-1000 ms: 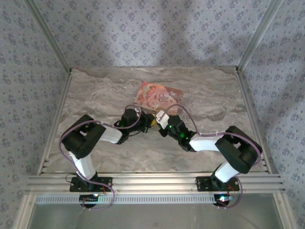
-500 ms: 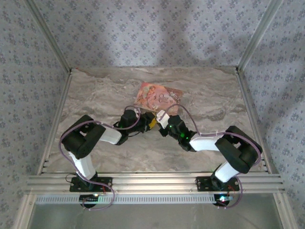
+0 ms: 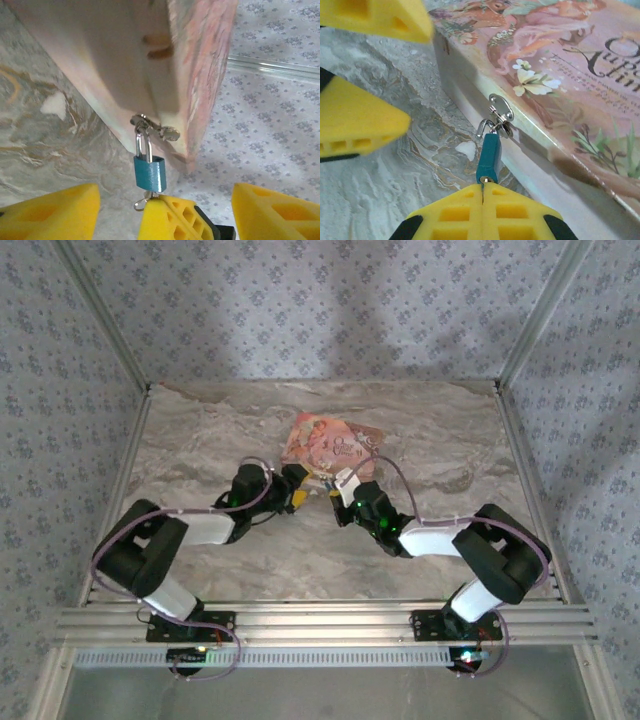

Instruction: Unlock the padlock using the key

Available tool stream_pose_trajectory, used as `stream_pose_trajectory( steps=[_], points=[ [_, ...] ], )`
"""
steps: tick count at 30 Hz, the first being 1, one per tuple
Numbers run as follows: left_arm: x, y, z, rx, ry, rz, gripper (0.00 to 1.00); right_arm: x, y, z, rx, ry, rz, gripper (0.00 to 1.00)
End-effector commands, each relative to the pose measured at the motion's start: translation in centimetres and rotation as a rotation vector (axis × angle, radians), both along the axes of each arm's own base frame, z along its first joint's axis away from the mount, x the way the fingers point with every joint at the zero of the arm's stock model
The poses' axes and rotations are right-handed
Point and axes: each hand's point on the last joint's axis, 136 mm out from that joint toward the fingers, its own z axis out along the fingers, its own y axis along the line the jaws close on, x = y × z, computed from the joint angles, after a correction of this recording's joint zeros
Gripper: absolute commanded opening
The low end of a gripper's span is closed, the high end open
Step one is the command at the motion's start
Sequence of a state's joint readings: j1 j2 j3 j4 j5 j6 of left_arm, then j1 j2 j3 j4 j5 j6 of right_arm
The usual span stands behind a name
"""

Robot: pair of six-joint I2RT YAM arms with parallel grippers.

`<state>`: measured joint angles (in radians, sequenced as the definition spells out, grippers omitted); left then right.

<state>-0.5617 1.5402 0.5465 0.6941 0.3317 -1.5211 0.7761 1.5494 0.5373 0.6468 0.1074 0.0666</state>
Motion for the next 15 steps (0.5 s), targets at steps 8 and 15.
stream_pose_trajectory(
  steps=[8, 15],
  points=[
    [-0.7, 5.6, 1.2, 0.303, -0.069, 0.037, 0.82, -0.5, -0.8, -1.7, 0.317, 0.357, -0.196, 0.0],
    [-0.1, 7.4, 1.8, 0.331, -0.078, 0.02, 0.86, -0.2, -1.9, -2.6, 0.446, 0.473, -0.3, 0.0]
  ],
)
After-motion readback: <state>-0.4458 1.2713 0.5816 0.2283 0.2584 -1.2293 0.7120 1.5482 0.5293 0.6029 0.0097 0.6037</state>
